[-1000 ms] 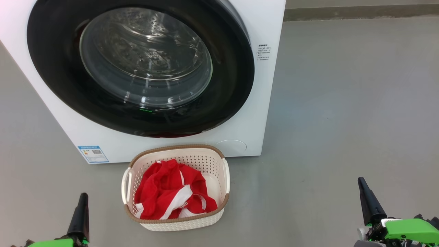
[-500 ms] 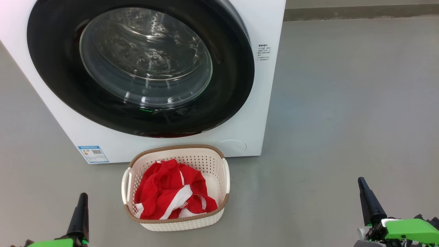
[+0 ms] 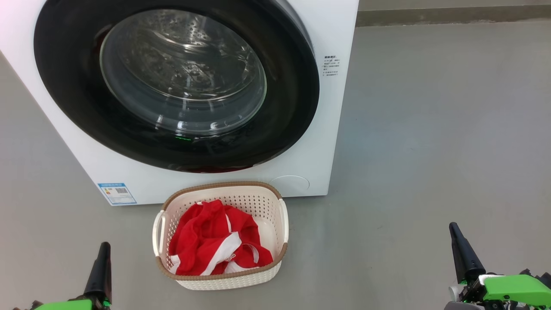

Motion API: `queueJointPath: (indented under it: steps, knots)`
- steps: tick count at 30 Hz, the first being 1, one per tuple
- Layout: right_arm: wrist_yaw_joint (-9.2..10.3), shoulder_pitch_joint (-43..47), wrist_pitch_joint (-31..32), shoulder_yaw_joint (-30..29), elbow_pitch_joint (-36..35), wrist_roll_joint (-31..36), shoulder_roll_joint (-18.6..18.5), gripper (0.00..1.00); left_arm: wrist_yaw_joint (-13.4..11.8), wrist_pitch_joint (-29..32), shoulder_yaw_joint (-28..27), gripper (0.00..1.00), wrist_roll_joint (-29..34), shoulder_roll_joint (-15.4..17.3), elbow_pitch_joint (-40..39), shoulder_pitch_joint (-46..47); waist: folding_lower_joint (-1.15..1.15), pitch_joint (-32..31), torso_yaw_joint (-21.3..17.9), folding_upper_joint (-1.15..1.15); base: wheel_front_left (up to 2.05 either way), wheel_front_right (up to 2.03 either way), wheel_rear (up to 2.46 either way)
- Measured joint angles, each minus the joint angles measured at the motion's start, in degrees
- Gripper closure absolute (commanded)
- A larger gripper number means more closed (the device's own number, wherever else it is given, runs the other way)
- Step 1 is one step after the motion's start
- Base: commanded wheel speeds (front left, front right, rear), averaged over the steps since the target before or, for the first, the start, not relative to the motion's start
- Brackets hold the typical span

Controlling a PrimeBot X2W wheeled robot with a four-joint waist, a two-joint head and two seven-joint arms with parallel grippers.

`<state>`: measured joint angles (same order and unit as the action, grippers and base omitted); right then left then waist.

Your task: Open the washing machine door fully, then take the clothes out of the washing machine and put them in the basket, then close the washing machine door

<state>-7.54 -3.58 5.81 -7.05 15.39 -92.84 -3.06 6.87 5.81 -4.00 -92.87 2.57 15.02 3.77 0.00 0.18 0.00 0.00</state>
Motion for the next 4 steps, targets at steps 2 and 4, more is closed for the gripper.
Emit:
queueJointPath:
  steps: [2,4]
  knots:
    - [0.0,0.0,0.0,-0.04,0.0,0.0,0.04,1.0,0.0,0.01,-0.02,1.0,0.01,-0.01,0.0,0.0,0.0,0.0,0.0,0.0,0.0,0.0,0.0]
    - [0.0,0.0,0.0,-0.07,0.0,0.0,0.07,1.0,0.0,0.01,-0.04,1.0,0.01,-0.03,0.0,0.0,0.0,0.0,0.0,0.0,0.0,0.0,0.0]
